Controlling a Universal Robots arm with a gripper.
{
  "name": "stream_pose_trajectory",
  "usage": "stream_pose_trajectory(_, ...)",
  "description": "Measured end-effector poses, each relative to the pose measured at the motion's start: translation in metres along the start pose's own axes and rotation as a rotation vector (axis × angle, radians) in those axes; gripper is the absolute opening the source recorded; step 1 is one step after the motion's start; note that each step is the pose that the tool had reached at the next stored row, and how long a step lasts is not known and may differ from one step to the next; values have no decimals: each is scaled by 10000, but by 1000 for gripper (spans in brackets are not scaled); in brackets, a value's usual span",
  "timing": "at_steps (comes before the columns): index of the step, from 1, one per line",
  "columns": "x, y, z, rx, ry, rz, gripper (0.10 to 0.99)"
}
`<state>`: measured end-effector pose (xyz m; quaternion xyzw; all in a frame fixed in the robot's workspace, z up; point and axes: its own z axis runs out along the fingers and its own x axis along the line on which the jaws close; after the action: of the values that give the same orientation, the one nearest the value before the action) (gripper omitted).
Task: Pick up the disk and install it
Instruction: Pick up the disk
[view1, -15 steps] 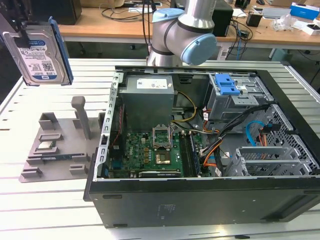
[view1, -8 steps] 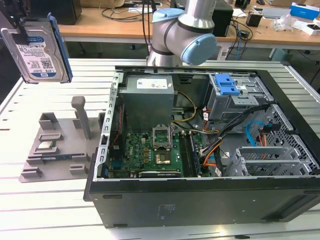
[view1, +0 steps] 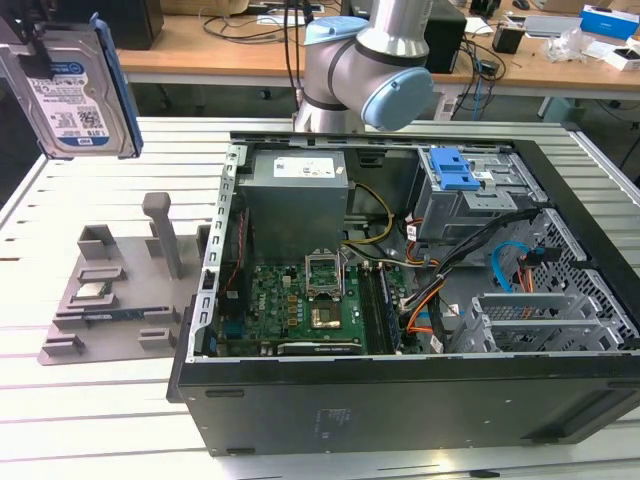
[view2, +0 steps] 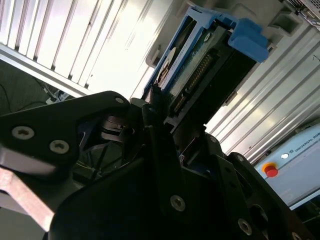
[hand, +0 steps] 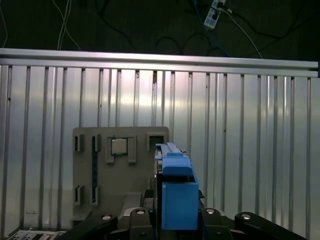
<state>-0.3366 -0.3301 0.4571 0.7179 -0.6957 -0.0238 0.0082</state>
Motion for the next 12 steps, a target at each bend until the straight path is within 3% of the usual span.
stream_pose_trajectory(12, -7, 4, -103, 0, 0, 0, 369)
